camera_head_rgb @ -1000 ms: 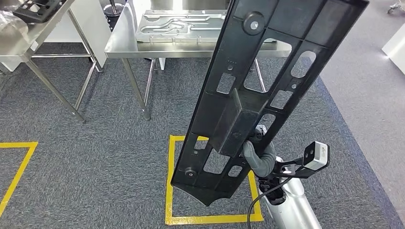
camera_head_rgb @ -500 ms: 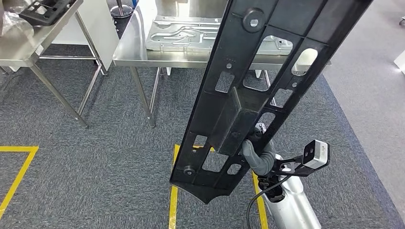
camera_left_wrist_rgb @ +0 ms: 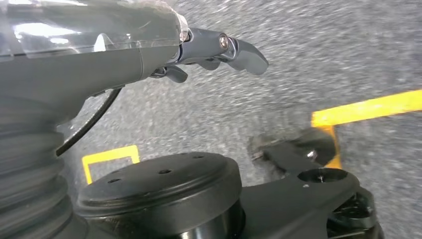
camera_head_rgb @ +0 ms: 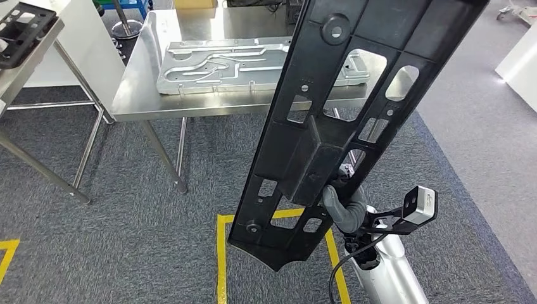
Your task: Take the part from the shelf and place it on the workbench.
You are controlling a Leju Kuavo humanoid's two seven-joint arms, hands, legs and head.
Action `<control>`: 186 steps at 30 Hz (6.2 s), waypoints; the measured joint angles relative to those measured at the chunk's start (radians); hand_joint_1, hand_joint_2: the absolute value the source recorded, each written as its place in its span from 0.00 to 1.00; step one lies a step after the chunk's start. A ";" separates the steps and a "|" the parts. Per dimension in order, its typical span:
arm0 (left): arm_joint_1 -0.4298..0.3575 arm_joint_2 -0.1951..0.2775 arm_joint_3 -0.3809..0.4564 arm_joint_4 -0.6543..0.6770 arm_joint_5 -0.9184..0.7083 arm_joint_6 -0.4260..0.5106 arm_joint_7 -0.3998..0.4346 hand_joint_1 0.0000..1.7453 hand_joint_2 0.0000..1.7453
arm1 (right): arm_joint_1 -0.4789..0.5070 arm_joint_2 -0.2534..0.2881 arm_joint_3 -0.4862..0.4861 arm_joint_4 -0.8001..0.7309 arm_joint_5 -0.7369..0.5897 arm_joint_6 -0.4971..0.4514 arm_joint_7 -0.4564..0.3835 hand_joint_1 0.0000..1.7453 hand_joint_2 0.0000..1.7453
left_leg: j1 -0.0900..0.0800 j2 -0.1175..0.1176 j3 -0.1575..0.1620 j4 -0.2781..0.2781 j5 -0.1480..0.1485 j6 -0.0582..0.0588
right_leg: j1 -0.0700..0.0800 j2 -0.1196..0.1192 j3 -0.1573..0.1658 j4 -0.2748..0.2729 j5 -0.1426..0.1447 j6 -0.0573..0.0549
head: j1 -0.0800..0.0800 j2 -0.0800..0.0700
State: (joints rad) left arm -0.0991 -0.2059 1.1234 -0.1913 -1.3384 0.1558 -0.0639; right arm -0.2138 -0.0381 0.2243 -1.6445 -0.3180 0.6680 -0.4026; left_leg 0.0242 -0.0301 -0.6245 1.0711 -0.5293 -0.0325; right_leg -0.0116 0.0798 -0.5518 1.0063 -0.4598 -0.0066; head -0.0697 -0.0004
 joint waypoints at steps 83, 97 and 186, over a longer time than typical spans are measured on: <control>-0.002 0.011 0.001 0.000 0.000 0.013 0.000 0.00 1.00 | -0.033 -0.016 0.018 -0.008 0.061 -0.018 0.011 1.00 1.00 | -0.030 0.021 0.107 0.027 0.004 0.021 | -0.013 -0.077 -0.092 0.030 0.049 -0.008 | -0.001 0.000; -0.013 0.017 0.000 0.000 -0.029 -0.003 -0.002 0.00 1.00 | -0.687 -0.104 0.048 0.260 0.189 -0.112 0.218 1.00 1.00 | -0.053 0.028 0.015 -0.067 0.120 0.066 | -0.012 -0.071 -0.026 0.041 -0.029 0.017 | -0.001 0.000; -0.061 0.006 0.026 0.002 -0.012 -0.095 -0.051 0.00 0.00 | -1.226 -0.363 0.274 1.126 1.632 -1.023 0.324 0.00 0.00 | -0.010 0.020 0.115 -0.040 0.019 0.020 | -0.003 -0.109 -0.137 0.008 0.119 0.027 | -0.001 0.000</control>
State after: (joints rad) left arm -0.1602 -0.1994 1.1490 -0.1892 -1.3503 0.0606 -0.1146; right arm -1.4400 -0.4007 0.4984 -0.5184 1.3136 -0.3547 -0.0783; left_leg 0.0143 -0.0105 -0.5094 1.0315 -0.5104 -0.0128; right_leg -0.0149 -0.0292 -0.6892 1.0147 -0.3405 0.0204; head -0.0703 -0.0004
